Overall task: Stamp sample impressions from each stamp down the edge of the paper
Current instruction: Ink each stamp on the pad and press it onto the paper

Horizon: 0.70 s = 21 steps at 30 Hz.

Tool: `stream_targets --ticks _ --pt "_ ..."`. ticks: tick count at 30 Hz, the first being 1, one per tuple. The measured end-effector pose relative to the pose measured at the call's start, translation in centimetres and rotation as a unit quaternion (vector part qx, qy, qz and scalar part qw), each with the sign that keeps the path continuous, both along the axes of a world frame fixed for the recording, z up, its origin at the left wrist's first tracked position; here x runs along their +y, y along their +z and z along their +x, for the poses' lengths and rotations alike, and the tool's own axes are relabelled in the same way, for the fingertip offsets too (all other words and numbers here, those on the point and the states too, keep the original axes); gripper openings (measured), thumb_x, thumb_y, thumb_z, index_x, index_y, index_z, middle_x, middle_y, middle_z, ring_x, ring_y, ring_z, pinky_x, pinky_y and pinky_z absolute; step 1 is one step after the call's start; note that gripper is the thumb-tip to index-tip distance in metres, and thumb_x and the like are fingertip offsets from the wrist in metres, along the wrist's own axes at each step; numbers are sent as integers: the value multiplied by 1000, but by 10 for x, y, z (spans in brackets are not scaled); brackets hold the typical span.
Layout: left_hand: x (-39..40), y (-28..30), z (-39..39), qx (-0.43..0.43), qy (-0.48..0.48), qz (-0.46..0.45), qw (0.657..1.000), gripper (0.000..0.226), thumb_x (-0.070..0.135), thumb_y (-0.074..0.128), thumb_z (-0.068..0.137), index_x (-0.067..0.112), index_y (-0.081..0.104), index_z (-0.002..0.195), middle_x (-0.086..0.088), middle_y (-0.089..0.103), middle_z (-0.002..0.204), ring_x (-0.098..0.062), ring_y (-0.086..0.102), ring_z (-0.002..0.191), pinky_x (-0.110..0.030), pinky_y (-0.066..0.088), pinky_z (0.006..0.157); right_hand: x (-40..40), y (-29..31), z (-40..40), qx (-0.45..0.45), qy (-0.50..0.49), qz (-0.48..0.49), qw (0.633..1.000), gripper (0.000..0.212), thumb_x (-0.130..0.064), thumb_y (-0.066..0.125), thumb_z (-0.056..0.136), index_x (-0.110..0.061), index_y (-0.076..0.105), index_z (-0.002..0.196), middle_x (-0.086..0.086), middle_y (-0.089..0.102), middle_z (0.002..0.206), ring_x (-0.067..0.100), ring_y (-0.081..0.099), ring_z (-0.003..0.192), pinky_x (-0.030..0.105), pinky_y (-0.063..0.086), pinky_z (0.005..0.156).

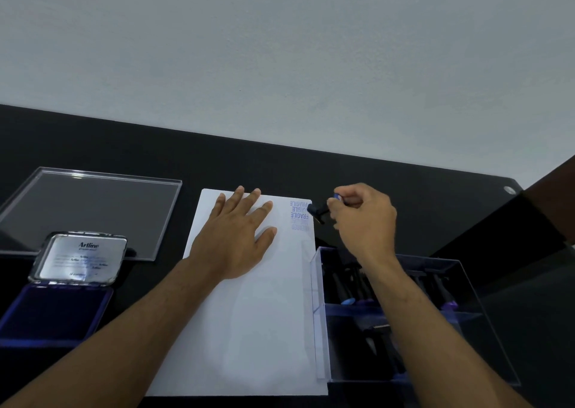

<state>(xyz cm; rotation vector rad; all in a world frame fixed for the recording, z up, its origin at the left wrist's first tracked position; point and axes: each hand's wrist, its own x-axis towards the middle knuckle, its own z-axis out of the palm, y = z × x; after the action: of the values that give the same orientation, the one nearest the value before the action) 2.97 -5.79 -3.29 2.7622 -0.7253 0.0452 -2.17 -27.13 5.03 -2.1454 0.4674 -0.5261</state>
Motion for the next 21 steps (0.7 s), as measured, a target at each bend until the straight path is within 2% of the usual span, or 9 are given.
stream_targets --ticks 2,5,12,21 --pt "0 1 0 0 1 3 1000 85 70 -1 89 30 28 158 2 13 168 -22 1 156 -46 2 126 -3 0 -2 7 -32 66 997 7 -16 74 83 -22 72 87 -6 71 77 11 70 68 37 62 66" --pt "0 1 0 5 2 9 1000 87 70 -3 87 31 26 159 3 11 168 -21 0 156 -45 2 126 -4 1 -3 9 -54 111 992 7 -12 73 84 -18 71 86 -3 71 75 11 69 59 31 61 58" --pt "-1 1 0 8 3 9 1000 87 71 -3 86 31 25 159 4 11 169 -21 -1 156 -44 -1 126 -5 1 -2 13 -59 120 991 8 -11 71 85 -18 70 88 -1 71 77 11 70 63 18 54 52" --pt "-1 2 -1 8 2 -4 1000 86 70 -1 87 30 28 158 2 14 168 -22 1 156 -44 0 126 -6 -3 0 21 -55 98 993 7 -12 71 85 -18 71 88 -3 71 76 10 69 59 26 60 57"
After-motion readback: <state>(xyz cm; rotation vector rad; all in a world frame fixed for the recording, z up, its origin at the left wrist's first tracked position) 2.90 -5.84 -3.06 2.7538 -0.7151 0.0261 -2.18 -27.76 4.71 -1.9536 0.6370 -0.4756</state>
